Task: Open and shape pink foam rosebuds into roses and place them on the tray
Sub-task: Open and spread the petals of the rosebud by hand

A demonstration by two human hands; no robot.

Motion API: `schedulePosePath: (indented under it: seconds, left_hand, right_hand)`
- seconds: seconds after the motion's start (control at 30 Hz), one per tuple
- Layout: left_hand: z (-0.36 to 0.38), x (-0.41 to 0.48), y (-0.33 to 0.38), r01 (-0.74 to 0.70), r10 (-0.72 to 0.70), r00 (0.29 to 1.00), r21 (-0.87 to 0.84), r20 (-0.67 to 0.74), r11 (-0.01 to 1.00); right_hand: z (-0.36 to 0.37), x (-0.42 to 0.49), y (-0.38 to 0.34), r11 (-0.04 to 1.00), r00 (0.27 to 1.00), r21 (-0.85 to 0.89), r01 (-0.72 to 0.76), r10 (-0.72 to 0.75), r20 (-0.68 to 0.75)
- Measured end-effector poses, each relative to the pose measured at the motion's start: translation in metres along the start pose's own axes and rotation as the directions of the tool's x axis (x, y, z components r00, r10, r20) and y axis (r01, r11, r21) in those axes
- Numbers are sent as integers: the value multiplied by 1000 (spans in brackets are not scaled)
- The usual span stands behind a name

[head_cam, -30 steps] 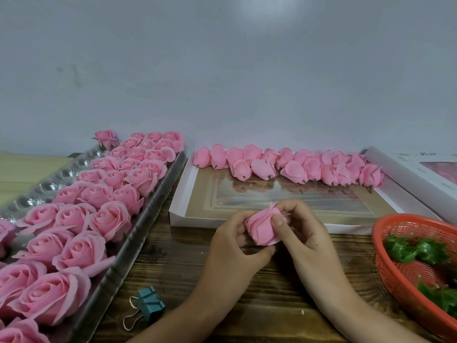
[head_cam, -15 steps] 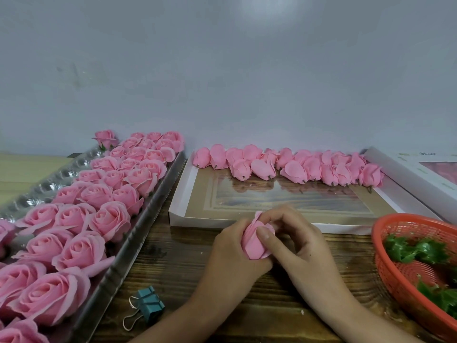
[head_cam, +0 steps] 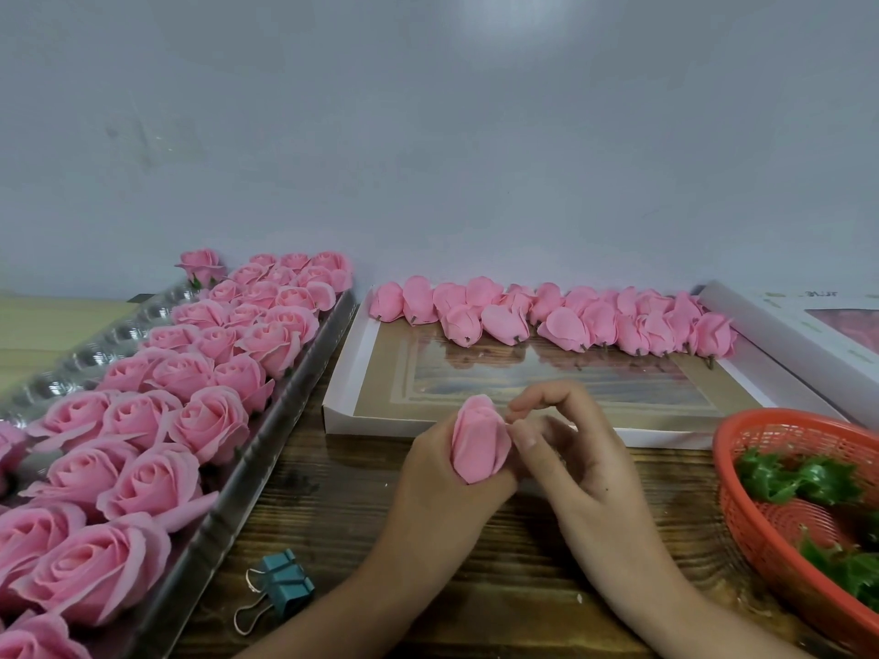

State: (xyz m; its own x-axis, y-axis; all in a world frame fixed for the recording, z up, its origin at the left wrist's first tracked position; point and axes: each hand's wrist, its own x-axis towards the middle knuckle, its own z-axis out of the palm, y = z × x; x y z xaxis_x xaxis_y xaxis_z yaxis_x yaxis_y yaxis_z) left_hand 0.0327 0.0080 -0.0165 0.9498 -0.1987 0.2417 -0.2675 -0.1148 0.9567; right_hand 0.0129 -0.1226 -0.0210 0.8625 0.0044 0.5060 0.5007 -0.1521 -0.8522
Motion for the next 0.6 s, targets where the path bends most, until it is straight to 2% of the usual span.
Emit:
schedulePosePath:
  seconds: [0.17,0.6]
  left_hand:
    - [0,1,0,-19,19,1000,-107,-1,994]
    - [3,3,-11,2,1,1000,-108,24,994]
  right_hand:
    - [2,1,0,1000,1000,-13,27,-27,9]
    - [2,-1,-7,993,992,-5,115,-115,59]
